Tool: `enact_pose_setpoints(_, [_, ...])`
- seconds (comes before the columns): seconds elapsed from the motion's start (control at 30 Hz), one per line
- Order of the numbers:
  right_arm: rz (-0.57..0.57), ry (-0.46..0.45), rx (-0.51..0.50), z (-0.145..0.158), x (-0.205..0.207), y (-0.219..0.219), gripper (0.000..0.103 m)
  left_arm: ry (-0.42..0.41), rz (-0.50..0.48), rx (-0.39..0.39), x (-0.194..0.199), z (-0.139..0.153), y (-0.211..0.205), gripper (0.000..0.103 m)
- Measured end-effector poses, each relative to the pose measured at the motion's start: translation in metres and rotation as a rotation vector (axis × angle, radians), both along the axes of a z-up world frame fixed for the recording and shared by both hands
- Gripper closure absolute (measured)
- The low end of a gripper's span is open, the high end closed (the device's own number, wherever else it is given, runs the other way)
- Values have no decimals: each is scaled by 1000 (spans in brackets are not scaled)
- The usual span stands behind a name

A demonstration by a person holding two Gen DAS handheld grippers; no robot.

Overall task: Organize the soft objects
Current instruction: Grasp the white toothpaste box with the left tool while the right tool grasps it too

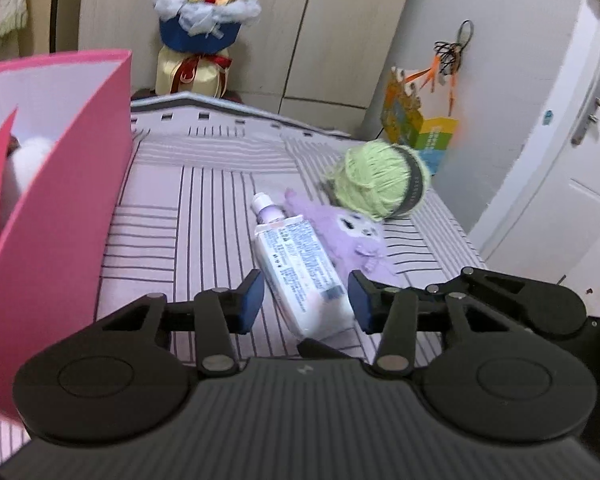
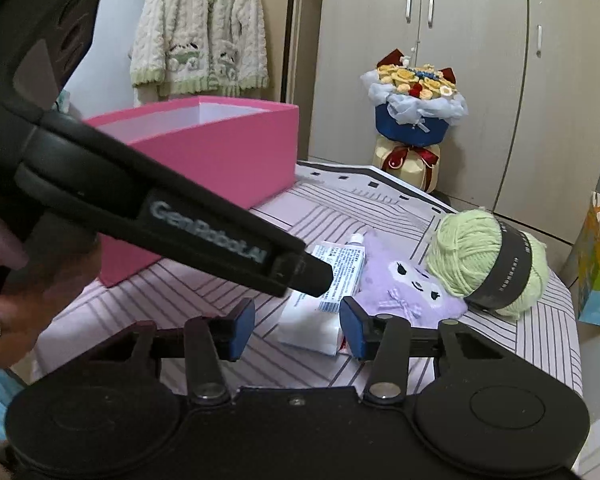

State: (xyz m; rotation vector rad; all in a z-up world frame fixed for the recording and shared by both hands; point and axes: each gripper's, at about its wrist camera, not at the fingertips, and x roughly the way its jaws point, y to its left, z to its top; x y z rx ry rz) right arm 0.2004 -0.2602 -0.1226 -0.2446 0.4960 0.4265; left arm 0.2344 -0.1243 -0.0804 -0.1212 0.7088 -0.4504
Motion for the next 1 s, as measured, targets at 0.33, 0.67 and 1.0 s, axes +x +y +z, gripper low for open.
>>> enact_pose_setpoints(0.33, [-70, 38, -47, -15, 16, 11, 52, 74, 12, -79, 21, -23, 1, 66])
enact_pose_setpoints(0.67, [-169, 103, 127, -16, 18, -1, 57, 110, 15, -160, 17, -32, 5, 61])
enact_pose_setpoints(1.0, [-199, 120, 205, -16, 5, -1, 57, 69, 11, -129, -5, -27, 3, 64])
